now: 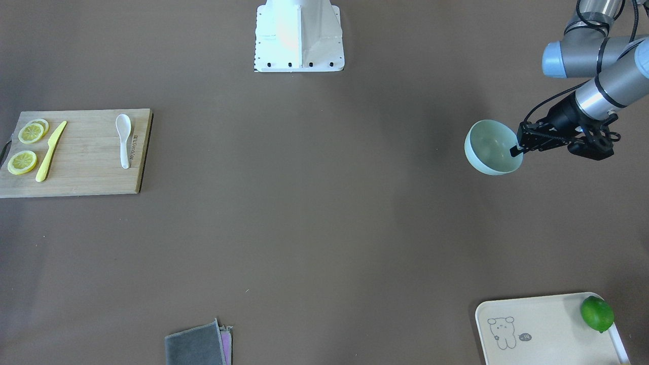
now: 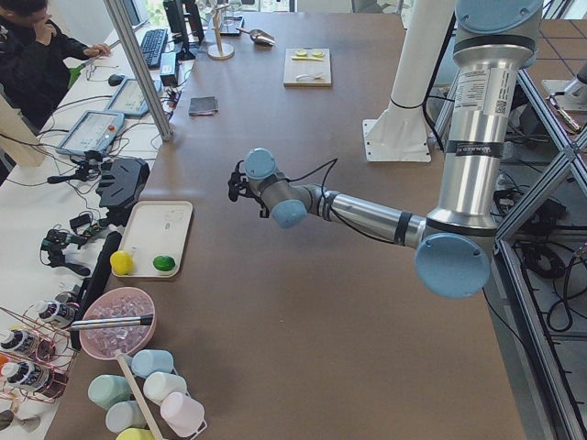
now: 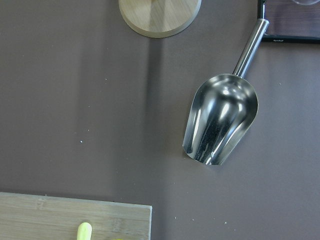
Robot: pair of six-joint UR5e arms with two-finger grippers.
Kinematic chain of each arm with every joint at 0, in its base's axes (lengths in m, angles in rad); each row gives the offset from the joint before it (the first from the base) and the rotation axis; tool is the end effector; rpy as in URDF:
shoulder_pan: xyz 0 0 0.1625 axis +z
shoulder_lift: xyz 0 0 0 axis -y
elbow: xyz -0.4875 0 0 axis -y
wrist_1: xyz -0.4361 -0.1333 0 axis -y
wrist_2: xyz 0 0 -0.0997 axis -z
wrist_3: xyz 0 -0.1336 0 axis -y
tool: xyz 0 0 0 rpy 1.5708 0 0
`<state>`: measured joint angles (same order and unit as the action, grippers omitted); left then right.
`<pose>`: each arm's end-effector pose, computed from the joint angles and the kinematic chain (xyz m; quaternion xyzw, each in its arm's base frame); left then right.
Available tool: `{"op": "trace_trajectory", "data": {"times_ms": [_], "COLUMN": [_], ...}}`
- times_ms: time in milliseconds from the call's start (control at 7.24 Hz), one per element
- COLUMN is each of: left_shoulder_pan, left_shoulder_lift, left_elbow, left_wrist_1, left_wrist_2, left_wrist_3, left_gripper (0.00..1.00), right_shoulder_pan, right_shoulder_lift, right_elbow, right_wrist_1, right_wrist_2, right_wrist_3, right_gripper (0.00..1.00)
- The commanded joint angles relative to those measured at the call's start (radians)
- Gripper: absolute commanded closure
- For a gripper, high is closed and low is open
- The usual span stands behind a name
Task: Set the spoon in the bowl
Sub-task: 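Grip the bowl rim with the left gripper and slide it toward table center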
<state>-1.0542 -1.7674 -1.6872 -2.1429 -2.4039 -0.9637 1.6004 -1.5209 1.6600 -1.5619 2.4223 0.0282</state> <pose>0.2876 -0.5759 0.4861 0.0426 0.5341 -0.0142 0.8442 0.0496 -0.5666 0.6613 0.0676 -0.4118 -0.0043 0.9087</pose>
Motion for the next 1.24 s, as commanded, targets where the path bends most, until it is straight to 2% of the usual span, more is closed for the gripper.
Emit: {"op": "trace_trajectory", "data": {"times_ms": [0, 276, 553, 691, 829, 1105], "left_shoulder_pan": [0.058, 0.268, 0.42, 0.477, 0.502, 0.504], "left_shoulder_lift": [-0.243, -0.442, -0.568, -0.604, -0.603, -0.598], "left_elbow": [0.001, 0.038, 0.163, 0.231, 0.286, 0.319], "left_wrist_1": [0.179, 0.335, 0.33, 0.284, 0.179, 0.178], "left_wrist_2": [0.134, 0.35, 0.515, 0.596, 0.626, 0.626], "left_wrist_3": [-0.073, -0.203, -0.338, -0.383, -0.423, -0.422], "left_gripper": [1.0, 1.0, 1.0, 1.0, 1.0, 1.0], "right_shoulder_pan": [-0.005, -0.005, -0.013, -0.016, -0.016, -0.017], "right_shoulder_lift": [0.001, -0.001, -0.004, -0.002, -0.004, -0.005], "right_elbow": [-0.011, -0.019, -0.026, -0.026, -0.026, -0.031], "right_wrist_1": [0.0, -0.001, 0.0, 0.0, 0.0, 0.0], "right_wrist_2": [0.0, 0.026, 0.043, 0.046, 0.047, 0.044], "right_wrist_3": [0.006, 0.006, 0.004, 0.006, 0.006, 0.004], "right_gripper": [0.0, 0.0, 0.0, 0.0, 0.0, 0.0]}}
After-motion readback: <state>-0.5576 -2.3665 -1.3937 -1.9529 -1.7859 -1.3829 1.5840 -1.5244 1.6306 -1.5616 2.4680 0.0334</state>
